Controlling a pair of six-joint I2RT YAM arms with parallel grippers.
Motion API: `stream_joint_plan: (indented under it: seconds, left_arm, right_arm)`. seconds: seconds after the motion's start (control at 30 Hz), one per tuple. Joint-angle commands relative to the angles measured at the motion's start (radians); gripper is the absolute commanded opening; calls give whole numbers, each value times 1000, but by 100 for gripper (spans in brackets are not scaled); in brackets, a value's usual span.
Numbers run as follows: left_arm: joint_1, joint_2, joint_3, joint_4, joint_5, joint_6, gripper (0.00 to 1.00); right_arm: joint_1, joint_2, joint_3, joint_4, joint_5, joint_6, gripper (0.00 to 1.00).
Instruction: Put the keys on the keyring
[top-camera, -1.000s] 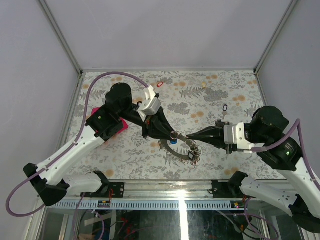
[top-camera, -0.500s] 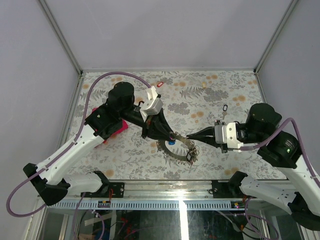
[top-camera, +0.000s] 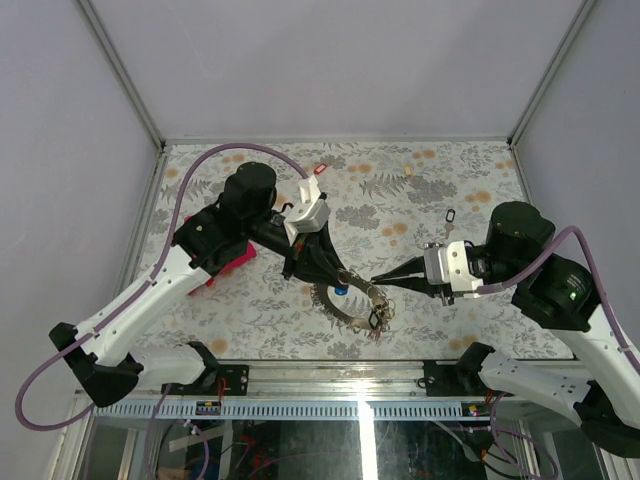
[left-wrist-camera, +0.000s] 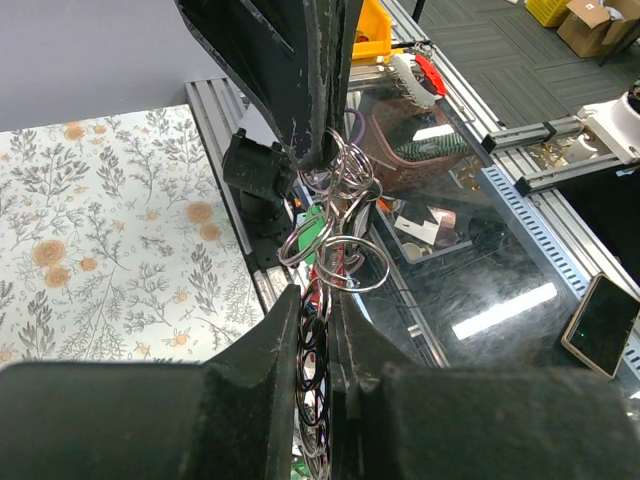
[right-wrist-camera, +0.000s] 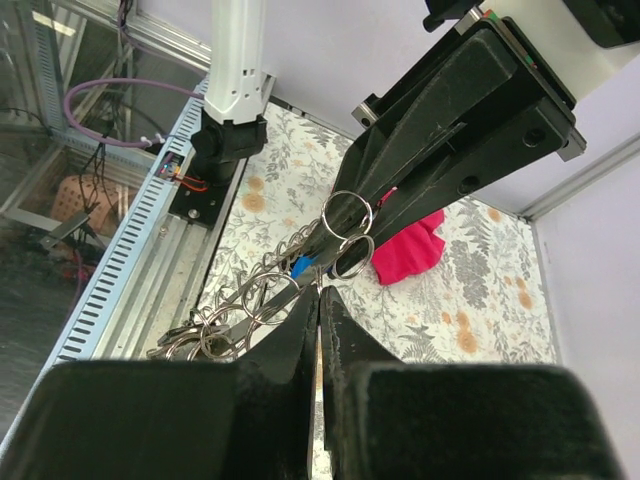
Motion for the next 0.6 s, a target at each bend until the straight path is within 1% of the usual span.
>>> stream_joint_plan:
  seconds: [0.0,0.13,0.3,0.57]
  left_arm:
    - [-8,8,67,-54,46,47,0]
    - [-23,20,83,-92,37,75,0]
    - [-33,25,88,-98,28,76,0]
    - [-43,24,105,-106,27,80,0]
  right_arm:
    - [-2,8,35,37,-82,58,0]
    - [-2,9,34,47,-98,75,0]
    - [-2,12,24,74,-133,124,0]
    - [-2,35,7,72,-180,176,0]
